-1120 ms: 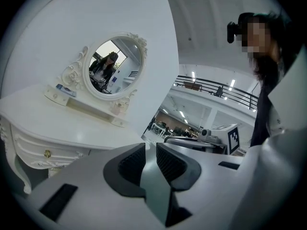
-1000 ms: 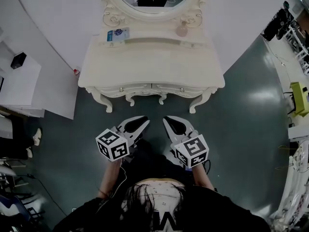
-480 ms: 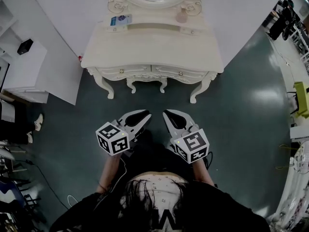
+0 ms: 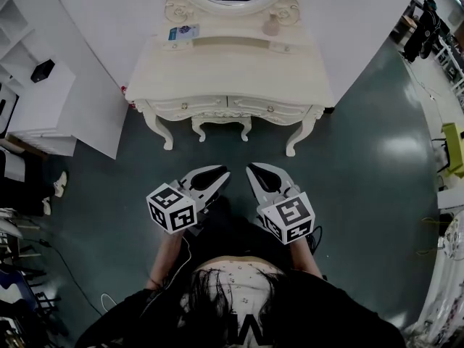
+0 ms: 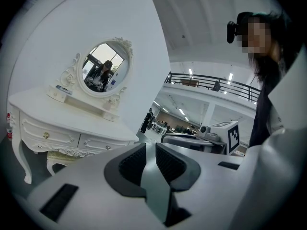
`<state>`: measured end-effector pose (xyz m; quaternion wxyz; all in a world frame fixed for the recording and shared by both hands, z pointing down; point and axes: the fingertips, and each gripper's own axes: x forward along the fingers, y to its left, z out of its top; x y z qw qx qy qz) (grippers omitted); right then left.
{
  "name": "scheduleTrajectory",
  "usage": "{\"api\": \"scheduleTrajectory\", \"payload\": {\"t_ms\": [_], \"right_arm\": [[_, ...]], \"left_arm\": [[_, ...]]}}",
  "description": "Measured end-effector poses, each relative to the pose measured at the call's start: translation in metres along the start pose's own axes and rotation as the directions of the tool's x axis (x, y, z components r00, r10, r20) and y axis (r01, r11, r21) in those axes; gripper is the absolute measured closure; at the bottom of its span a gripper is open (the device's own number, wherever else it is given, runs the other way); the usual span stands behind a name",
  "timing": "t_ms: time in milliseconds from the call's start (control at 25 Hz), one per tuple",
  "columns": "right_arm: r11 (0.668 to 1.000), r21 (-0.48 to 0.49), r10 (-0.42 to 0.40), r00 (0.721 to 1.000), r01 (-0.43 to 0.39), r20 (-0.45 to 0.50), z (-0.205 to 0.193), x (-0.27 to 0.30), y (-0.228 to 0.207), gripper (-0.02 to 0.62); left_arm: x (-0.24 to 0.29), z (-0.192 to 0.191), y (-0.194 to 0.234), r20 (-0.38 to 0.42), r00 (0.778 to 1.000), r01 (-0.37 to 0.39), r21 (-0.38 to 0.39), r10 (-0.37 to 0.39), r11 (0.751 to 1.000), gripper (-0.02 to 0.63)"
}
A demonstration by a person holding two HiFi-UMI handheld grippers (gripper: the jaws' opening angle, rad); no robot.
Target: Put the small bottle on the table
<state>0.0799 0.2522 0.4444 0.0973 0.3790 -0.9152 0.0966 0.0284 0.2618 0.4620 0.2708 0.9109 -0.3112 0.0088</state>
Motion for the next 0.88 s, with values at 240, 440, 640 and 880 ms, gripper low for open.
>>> {"api": "scheduleTrajectory", "payload": {"t_ms": [240,440,640,880], "right_arm": [[1.000,-0.005,-0.003,1.000,0.003,0.008,0.002,-0.001,-0.001,0.586],[1.000,-0.002,-0.002,1.000,0.002,0.016,0.005,0.003,0.000,0.586],[1.000,0.009,-0.011,1.000,0.011,0.012,0.003,0.004,-0.001,0.586],[1.000,0.006,-0.011,1.000,0.011,0.023,0.008,0.008,-0.004,0.586]], "left_arm": [[0.000,0.002,-0.004,0.003,1.000,0.002,0.016,-0.002,1.000,0.543],[-0.005,0.002,-0.001,-0.002,1.000,-0.004,0.016,0.004,1.000,0.543],[-0.007,0.001,-0.002,-0.007,1.000,-0.005,0.017,0.005,1.000,0.543],[-0.009,0.004,0.003,-0.003,1.000,-0.011,0.018,0.011,1.000,0.543]]}}
